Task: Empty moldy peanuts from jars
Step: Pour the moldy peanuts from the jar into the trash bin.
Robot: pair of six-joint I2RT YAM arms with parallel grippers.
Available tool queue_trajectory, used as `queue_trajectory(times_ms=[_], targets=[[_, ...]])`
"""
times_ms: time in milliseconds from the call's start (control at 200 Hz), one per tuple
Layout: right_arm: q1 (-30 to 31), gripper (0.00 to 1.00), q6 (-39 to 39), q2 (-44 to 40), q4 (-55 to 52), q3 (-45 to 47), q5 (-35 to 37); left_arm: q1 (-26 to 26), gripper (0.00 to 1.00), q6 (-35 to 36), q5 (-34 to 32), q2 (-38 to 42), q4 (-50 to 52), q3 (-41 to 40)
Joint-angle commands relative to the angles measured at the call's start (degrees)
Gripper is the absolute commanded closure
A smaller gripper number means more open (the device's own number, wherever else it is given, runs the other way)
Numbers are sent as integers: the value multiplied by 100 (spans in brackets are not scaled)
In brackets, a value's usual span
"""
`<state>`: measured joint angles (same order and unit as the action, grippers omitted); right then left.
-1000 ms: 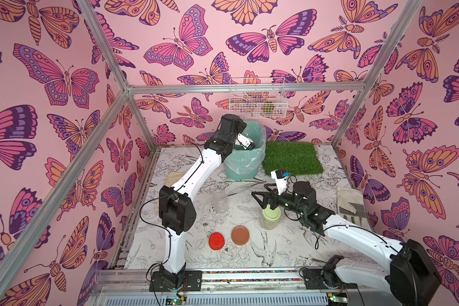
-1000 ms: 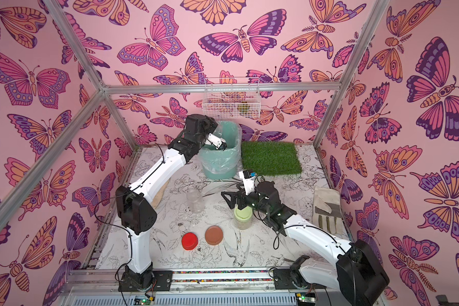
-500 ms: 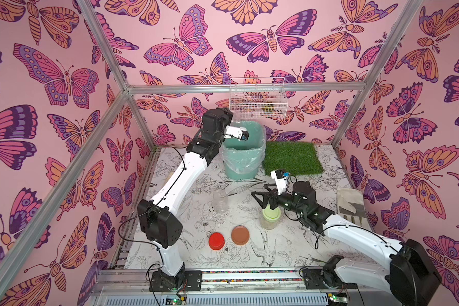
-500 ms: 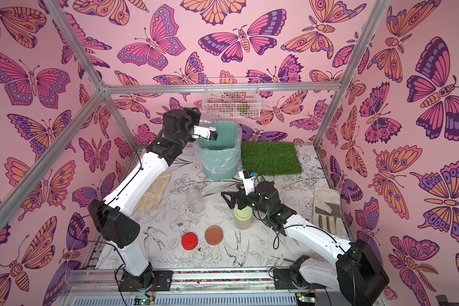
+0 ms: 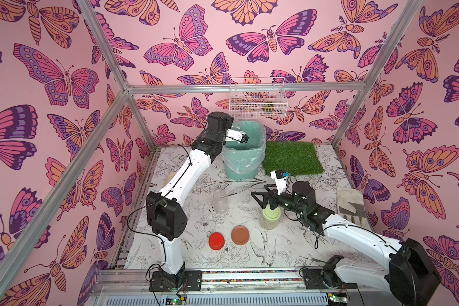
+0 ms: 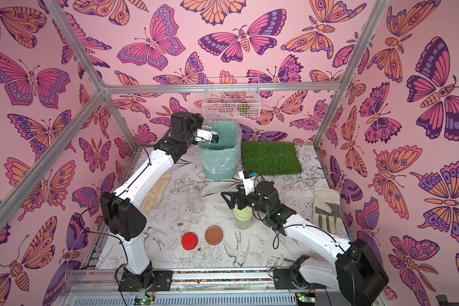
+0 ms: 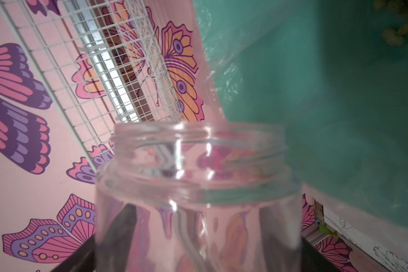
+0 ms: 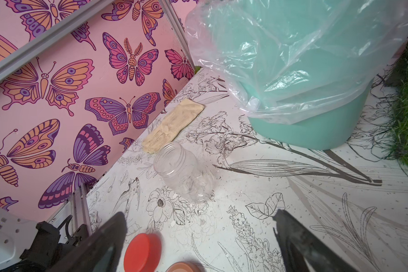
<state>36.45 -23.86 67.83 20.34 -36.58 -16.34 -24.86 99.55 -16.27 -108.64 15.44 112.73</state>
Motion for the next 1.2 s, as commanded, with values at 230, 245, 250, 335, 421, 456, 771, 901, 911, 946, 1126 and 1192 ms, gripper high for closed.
queue_trajectory(times_ms=[230, 245, 250, 335, 421, 456, 771, 901, 911, 946, 1126, 1192], targets=[[-37, 1, -80, 132, 70, -244, -163, 167, 100, -217, -114, 488, -503, -825], [-35, 1, -84, 133, 74, -247, -172, 166, 100, -186, -137, 499, -507, -965], [-38, 1, -79, 138, 75, -250, -170, 166, 100, -179, -147, 505, -498, -1008], [-32, 1, -59, 96, 51, -254, -159, 191, 100, -20, -223, 521, -459, -1516], [-34, 1, -36, 39, -18, -264, -55, 201, 100, 66, -232, 482, -397, -1546], [-35, 1, -23, 13, -39, -257, -36, 201, 100, 35, -202, 473, -397, -1430], [-32, 1, -127, 180, 127, -294, -257, 186, 100, -237, 211, 443, -393, -308], [-29, 1, -119, 164, 121, -280, -250, 192, 100, 79, 145, 507, -602, -333], [-29, 1, -115, 154, 120, -280, -248, 192, 100, 92, 143, 518, -641, -349], [-33, 1, -108, 149, 120, -271, -238, 201, 100, 63, 125, 551, -810, -378], [-37, 1, -135, 144, 119, -271, -264, 368, 100, -2678, 195, 763, -995, -57], [-35, 1, -143, 138, 128, -281, -282, 495, 100, -3656, 365, 988, -915, -280]])
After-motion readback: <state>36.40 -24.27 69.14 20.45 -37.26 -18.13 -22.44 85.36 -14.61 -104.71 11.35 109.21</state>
